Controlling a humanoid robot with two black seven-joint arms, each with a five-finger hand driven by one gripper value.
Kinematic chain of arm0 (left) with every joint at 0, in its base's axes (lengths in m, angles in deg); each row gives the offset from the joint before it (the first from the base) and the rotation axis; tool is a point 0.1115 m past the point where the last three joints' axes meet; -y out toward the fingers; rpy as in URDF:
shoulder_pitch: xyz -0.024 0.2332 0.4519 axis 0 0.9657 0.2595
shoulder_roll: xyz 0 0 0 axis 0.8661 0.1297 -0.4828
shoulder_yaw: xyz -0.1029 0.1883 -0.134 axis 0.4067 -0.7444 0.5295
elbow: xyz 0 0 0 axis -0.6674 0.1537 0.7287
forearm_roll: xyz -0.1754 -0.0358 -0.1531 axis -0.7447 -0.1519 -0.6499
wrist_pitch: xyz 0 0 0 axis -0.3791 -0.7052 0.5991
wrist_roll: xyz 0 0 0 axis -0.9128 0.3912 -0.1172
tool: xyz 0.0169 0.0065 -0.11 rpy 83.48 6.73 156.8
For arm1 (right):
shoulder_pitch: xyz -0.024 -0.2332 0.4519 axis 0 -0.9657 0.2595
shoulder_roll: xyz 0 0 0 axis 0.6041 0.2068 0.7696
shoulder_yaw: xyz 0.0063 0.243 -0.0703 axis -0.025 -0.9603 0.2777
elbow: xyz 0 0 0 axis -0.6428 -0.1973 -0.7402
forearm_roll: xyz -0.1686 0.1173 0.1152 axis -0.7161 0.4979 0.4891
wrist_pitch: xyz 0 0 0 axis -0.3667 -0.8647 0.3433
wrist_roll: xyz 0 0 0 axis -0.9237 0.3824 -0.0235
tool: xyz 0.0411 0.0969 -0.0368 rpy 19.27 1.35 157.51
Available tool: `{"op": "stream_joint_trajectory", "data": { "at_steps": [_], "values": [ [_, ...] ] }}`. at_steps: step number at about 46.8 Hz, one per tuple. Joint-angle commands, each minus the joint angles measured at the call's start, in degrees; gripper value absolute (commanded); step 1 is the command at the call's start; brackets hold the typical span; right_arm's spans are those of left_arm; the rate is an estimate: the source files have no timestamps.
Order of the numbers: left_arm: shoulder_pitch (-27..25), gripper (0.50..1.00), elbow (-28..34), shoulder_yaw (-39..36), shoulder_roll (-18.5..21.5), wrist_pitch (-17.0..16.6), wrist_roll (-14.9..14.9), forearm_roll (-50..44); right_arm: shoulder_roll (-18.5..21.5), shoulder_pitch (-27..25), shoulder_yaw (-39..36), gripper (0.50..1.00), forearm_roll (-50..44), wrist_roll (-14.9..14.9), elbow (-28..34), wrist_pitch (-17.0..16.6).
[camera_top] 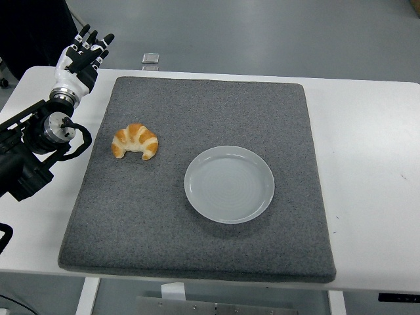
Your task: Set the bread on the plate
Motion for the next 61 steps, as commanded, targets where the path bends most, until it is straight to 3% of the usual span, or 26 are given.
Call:
{"op": "stream_joint_trajectory", "data": {
  "at_steps": [1,17,23,38,49,61],
  "values": [
    [0.0,1.0,0.09,0.0,-0.03,-0.26,-0.16,0.0,0.0,0.0,0.0,0.932,0.0,0.0,0.0,0.0],
    [-0.35,1.0,1.24,-1.66,0.41,-0.18,-0.16,2.37,0.0,0.0,0.0,0.93,0.0,0.0,0.0,0.0],
    [-2.19,1.0,0.98,-5.8,0.59,-0.26,-0.25,9.21,0.0,0.0,0.0,0.932,0.0,0.0,0.0,0.0],
    [-4.04,1.0,2.64,-7.2,1.73,-0.44,0.01,28.56,0.0,0.0,0.0,0.93,0.09,0.0,0.0,0.0],
    [-8.17,1.0,12.83,-21.87,11.3,-0.53,0.45,30.32,0.0,0.0,0.0,0.93,0.0,0.0,0.0,0.0],
    [-16.25,1.0,22.77,-37.25,22.11,0.09,0.54,33.83,0.0,0.0,0.0,0.93,0.0,0.0,0.0,0.0]
  ]
}}
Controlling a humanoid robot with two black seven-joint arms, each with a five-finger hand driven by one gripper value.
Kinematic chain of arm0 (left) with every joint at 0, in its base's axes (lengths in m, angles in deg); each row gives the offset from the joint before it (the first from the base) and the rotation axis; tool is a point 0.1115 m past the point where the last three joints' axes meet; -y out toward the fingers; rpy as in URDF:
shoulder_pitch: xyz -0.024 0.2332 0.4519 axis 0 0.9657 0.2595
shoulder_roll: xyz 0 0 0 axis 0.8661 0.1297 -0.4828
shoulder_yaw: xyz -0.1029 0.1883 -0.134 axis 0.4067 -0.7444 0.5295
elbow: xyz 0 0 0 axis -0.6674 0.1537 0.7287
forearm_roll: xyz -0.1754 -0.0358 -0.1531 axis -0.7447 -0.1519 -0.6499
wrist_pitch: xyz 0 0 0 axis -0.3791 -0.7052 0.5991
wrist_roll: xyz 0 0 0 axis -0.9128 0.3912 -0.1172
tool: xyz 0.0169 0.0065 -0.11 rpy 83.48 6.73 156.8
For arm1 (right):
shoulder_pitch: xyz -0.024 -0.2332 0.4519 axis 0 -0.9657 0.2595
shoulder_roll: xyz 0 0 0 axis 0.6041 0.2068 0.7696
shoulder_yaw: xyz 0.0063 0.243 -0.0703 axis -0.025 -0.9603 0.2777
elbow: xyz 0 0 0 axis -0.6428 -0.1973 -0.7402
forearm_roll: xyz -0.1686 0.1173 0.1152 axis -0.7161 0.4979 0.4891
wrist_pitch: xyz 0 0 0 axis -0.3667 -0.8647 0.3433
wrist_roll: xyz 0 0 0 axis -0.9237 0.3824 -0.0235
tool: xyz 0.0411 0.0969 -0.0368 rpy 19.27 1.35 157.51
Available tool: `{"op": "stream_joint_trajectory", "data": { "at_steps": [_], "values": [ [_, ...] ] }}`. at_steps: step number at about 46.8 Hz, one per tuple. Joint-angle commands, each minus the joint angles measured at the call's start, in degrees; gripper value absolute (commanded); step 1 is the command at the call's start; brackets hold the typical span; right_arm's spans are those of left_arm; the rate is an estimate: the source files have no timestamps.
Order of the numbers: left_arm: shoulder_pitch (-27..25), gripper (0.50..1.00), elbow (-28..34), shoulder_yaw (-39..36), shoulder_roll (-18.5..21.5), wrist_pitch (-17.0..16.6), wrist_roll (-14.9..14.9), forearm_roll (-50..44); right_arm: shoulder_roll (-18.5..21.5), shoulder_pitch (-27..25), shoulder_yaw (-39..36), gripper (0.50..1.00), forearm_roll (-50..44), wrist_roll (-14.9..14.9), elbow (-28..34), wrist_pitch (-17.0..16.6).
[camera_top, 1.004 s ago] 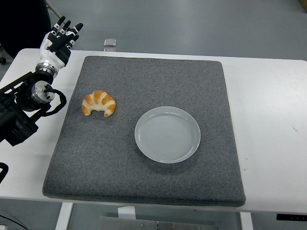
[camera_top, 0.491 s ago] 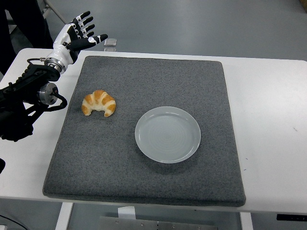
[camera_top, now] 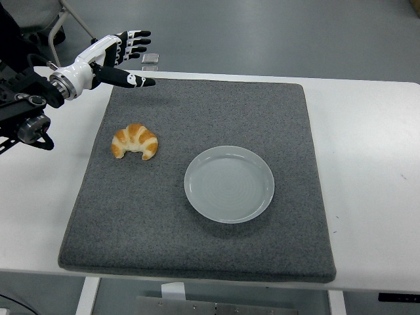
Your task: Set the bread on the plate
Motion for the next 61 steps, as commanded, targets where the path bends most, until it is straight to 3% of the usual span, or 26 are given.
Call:
{"op": "stream_joint_trajectory", "data": {
  "at_steps": [1,9,23,33,40,50,61],
  "values": [
    [-2.68,1.0,1.97,-4.74,2.86,0.2,0.02,3.13,0.0,0.0,0.01,0.93,0.0,0.0,0.0,0.0],
    [-4.35,1.0,3.11,-8.18,6.56,1.33,0.11,16.22,0.0,0.0,0.01,0.93,0.0,0.0,0.0,0.0],
    [-5.49,1.0,8.74,-9.32,12.54,9.16,0.55,29.59,0.0,0.0,0.01,0.932,0.0,0.0,0.0,0.0],
    [-5.67,1.0,8.48,-9.76,12.1,8.9,0.9,33.99,0.0,0.0,0.01,0.93,0.0,0.0,0.0,0.0],
    [-5.58,1.0,7.95,-9.76,10.78,8.72,2.84,34.08,0.0,0.0,0.01,0.93,0.0,0.0,0.0,0.0],
    [-4.97,1.0,5.58,-10.02,7.36,5.91,4.24,34.08,0.0,0.0,0.01,0.932,0.0,0.0,0.0,0.0],
    [-4.18,1.0,3.21,-10.64,4.63,5.38,5.47,34.08,0.0,0.0,0.01,0.93,0.0,0.0,0.0,0.0]
  ]
}}
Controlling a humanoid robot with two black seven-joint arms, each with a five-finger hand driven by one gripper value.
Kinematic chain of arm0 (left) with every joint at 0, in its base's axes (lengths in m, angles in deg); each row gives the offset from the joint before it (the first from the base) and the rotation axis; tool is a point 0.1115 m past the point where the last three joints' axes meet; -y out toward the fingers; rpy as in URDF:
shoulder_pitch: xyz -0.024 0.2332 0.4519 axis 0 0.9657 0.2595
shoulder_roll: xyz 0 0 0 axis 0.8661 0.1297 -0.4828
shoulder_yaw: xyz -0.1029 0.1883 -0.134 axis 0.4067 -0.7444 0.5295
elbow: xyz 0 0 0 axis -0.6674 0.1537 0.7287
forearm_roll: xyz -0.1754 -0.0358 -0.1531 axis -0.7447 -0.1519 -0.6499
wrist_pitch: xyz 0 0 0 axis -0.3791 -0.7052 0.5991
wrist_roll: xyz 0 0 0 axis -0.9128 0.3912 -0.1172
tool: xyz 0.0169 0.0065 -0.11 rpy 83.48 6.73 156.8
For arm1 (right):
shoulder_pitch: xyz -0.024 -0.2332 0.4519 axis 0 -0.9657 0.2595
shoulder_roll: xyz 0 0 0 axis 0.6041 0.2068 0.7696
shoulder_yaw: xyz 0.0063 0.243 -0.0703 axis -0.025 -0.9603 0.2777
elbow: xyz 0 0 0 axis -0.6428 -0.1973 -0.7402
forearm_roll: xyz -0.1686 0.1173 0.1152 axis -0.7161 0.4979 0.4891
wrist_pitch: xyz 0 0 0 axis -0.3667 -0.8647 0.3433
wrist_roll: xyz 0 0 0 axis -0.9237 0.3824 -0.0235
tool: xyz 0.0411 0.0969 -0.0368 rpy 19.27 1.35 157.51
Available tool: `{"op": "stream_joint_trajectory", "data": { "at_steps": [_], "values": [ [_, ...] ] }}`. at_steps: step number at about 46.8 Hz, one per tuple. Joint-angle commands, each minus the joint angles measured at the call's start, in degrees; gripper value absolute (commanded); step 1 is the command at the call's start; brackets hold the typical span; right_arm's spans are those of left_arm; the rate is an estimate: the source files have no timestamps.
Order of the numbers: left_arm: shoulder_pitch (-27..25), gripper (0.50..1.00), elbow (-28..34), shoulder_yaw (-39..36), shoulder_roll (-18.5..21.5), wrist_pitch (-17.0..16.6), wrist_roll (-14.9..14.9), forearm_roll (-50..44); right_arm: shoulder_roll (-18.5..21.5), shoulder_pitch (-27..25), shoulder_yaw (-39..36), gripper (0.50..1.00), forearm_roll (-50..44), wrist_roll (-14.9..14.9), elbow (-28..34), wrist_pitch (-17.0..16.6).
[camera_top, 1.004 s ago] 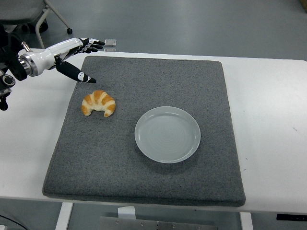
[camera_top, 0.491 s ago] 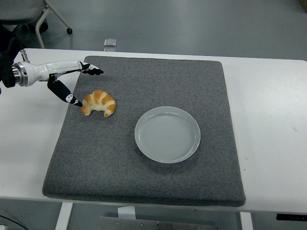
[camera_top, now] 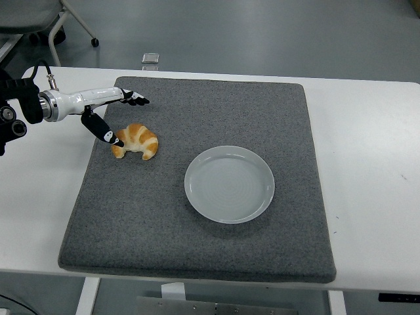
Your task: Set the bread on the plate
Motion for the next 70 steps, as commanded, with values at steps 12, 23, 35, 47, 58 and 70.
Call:
{"op": "stream_joint_trajectory", "data": {
  "at_steps": [12,23,35,47,58,70],
  "values": [
    [2.38,1.0,-1.57,-1.04,-4.2,-2.15,0.89,-0.01,0.0,0.0,0.02,0.93,0.0,0.0,0.0,0.0],
    [2.46,1.0,-2.45,-1.31,-5.52,-2.42,0.98,-0.01,0.0,0.0,0.02,0.93,0.0,0.0,0.0,0.0],
    [2.99,1.0,-3.5,-1.31,-6.22,-3.38,0.98,-0.01,0.0,0.0,0.02,0.93,0.0,0.0,0.0,0.0],
    [3.17,1.0,-3.51,-1.31,-6.58,-3.91,0.89,0.17,0.0,0.0,0.02,0.93,0.0,0.0,0.0,0.0],
    [3.17,0.988,-4.12,-1.31,-6.58,-4.96,0.89,1.75,0.0,0.0,0.02,0.932,0.0,0.0,0.0,0.0],
    [3.6,0.975,-4.12,-1.31,-6.67,-5.67,0.89,2.1,0.0,0.0,0.02,0.93,0.0,0.0,0.0,0.0]
  ]
}}
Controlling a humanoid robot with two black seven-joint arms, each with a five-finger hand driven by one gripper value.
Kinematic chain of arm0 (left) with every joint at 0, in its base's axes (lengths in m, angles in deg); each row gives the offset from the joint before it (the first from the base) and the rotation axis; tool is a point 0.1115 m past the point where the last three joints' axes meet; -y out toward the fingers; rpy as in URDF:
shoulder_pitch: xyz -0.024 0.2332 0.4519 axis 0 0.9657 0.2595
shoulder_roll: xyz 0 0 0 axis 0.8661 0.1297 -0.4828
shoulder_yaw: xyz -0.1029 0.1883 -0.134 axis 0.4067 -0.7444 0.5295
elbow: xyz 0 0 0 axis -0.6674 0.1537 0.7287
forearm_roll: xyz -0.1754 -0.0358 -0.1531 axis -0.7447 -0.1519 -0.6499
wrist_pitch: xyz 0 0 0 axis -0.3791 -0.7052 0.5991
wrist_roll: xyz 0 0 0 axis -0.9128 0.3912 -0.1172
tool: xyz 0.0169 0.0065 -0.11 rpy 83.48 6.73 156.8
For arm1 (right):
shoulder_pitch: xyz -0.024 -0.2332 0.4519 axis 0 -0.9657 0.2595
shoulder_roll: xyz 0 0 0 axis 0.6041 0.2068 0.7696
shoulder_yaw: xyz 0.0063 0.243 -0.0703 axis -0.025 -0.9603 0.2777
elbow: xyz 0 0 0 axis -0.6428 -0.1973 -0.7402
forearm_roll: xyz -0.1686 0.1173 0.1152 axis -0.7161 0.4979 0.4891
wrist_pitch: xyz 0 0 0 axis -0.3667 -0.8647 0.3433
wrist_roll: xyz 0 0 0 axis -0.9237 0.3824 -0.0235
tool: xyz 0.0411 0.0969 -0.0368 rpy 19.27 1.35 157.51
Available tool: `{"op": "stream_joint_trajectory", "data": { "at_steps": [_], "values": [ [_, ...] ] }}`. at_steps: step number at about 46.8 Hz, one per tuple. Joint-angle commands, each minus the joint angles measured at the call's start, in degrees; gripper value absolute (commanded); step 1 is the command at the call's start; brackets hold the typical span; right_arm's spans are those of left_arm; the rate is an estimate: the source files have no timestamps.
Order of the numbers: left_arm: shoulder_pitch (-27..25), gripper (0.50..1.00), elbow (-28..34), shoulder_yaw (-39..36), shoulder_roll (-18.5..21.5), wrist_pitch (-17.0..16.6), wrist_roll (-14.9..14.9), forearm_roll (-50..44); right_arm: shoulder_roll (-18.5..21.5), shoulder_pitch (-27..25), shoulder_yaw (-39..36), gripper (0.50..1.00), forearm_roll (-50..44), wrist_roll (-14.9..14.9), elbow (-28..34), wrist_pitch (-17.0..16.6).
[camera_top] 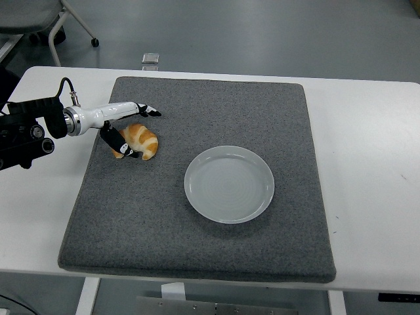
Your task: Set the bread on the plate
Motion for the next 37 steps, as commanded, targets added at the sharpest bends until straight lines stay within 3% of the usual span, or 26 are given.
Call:
{"op": "stream_joint_trajectory", "data": {
  "at_steps": [1,17,32,37],
  "values": [
    [0.16,0.971,0.0,0.0,0.0,-0.23,-0.03,0.0,0.0,0.0,0.01,0.93,0.0,0.0,0.0,0.0],
    [0.42,0.879,0.0,0.0,0.0,-1.11,-0.03,2.37,0.0,0.0,0.0,0.93,0.0,0.0,0.0,0.0],
    [0.42,0.731,-1.23,0.0,-0.88,-2.86,-0.03,4.66,0.0,0.0,0.01,0.93,0.0,0.0,0.0,0.0],
    [0.42,0.656,-1.75,0.0,-0.88,-3.3,-0.12,5.97,0.0,0.0,0.01,0.93,0.0,0.0,0.0,0.0]
  ]
}}
